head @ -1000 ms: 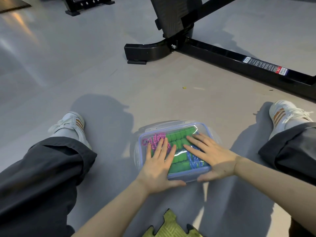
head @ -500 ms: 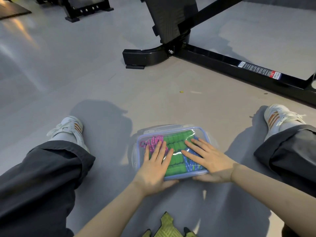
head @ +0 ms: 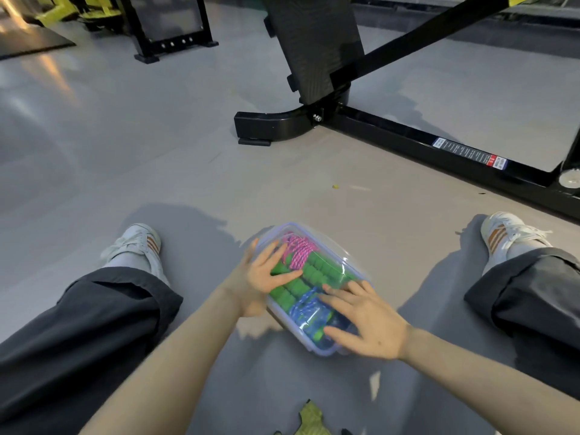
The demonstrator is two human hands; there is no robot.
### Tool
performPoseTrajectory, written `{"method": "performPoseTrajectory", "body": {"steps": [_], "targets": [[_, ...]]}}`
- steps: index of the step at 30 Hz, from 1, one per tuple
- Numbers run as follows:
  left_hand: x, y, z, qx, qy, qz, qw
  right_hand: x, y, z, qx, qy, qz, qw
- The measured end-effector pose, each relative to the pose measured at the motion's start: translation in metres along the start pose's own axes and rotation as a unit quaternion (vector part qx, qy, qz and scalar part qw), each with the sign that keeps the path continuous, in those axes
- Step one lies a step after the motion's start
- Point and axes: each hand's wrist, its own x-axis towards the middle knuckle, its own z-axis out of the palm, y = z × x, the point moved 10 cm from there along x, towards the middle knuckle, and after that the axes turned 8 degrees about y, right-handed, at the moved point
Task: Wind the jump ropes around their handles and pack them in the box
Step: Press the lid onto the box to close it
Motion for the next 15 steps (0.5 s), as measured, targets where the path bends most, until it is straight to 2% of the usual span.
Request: {"method": "performPoseTrajectory", "body": {"steps": [2,5,7,8,9,10,12,15], "targets": [[-0.004,0.012,0.004,-0.080,-0.054,-0.159,0.983,0.004,0.016,0.004,0.019,-0.025,0.015,0.999],[-0.013,0.042,0.012,-0.209,-0.053,-0.397,0.892,0.008,0.029,0.019,0.007,-0.063,0.020,0.998],[-0.018,0.065,0.026,-0.271,-0.041,-0.474,0.837,0.007,0.029,0.024,0.013,-0.068,0.026,0.997],[-0.018,0.070,0.031,-0.280,-0.024,-0.490,0.825,0.006,0.030,0.024,0.014,-0.063,0.035,0.997],[-0.015,0.069,0.028,-0.268,0.005,-0.492,0.828,0.006,0.030,0.023,0.007,-0.055,0.042,0.998],[-0.011,0.069,0.027,-0.250,0.030,-0.481,0.840,0.004,0.032,0.022,-0.005,-0.049,0.048,0.998],[-0.005,0.066,0.033,-0.234,0.020,-0.438,0.868,0.004,0.033,0.015,-0.032,-0.030,0.051,0.998],[0.003,0.055,0.034,-0.213,0.001,-0.324,0.922,-0.003,0.030,0.004,-0.040,-0.011,0.038,0.998]]}}
